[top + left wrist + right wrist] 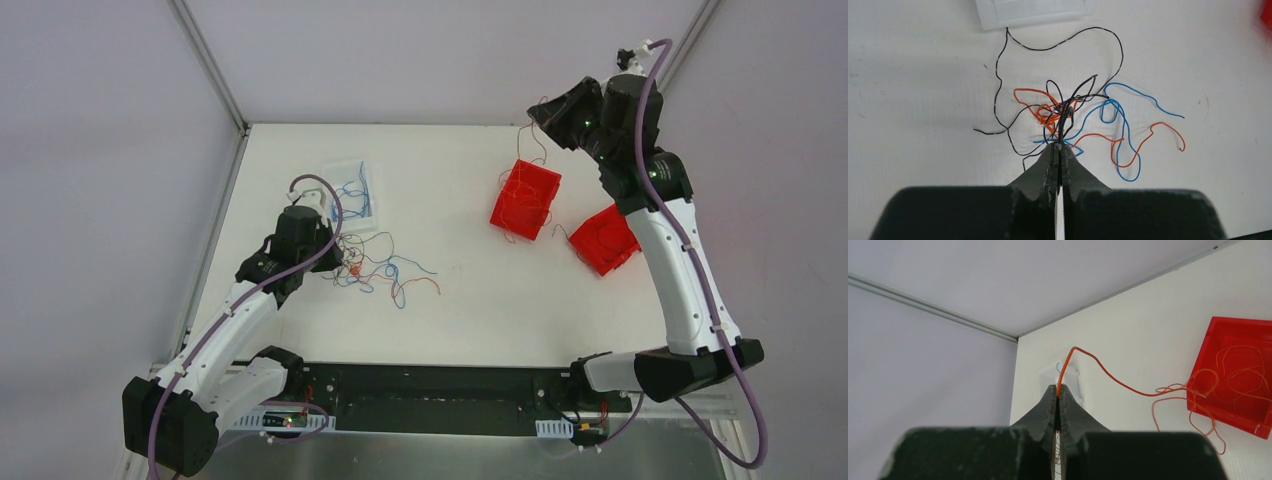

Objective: Untangle the cables

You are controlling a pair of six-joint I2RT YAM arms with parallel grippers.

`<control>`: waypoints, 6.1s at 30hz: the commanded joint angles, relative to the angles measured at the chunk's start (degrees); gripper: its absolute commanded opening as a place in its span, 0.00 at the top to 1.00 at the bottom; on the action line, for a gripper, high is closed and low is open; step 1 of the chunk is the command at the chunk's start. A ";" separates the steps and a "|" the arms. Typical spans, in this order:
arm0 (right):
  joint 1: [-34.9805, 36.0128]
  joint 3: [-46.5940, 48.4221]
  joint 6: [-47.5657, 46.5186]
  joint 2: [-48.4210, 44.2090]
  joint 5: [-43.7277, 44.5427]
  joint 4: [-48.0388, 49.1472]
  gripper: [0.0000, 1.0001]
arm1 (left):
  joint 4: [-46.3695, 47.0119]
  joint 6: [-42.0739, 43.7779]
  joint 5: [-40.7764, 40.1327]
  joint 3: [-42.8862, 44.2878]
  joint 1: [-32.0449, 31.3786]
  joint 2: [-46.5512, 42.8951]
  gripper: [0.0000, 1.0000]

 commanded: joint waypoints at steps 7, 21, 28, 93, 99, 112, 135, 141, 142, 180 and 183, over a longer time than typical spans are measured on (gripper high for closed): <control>-4.77 16.32 -1.17 7.66 -0.82 0.29 1.00 | 0.96 0.97 2.64 3.03 0.21 -0.21 1.00; -10.52 4.95 2.03 7.57 -4.52 6.42 1.00 | 0.96 1.20 3.86 3.23 0.11 0.11 1.00; -11.44 -5.93 2.42 3.58 -5.68 9.34 1.00 | 0.96 1.38 4.38 3.43 0.13 0.08 1.00; 5.45 -31.60 -20.35 4.62 6.15 14.58 0.21 | 2.41 10.17 24.36 15.81 -8.35 6.15 1.00; 7.52 -45.91 -21.90 -5.62 -14.30 27.31 0.27 | 2.39 14.62 29.16 18.63 -8.40 5.28 1.00; 11.89 -58.02 -7.95 -1.81 -25.37 50.22 0.22 | 3.55 15.52 35.74 21.19 -8.40 4.45 1.00; 38.94 -68.32 -10.53 -8.75 9.36 57.97 0.31 | 3.92 8.81 27.34 24.87 -8.40 6.45 1.00; 39.96 -63.33 -7.50 1.00 10.60 62.88 0.31 | 3.95 7.69 27.40 25.19 -8.42 7.02 1.00; 39.91 -62.72 -7.16 2.47 10.99 63.85 0.31 | 3.95 7.65 27.42 25.18 -8.40 7.03 1.00; 40.04 -65.84 -8.00 3.04 14.36 64.47 1.00 | 4.03 5.54 17.59 29.41 -8.40 9.23 1.00; 41.31 -69.10 -5.43 1.64 12.55 63.71 1.00 | 3.99 6.94 13.37 32.21 -8.31 11.45 1.00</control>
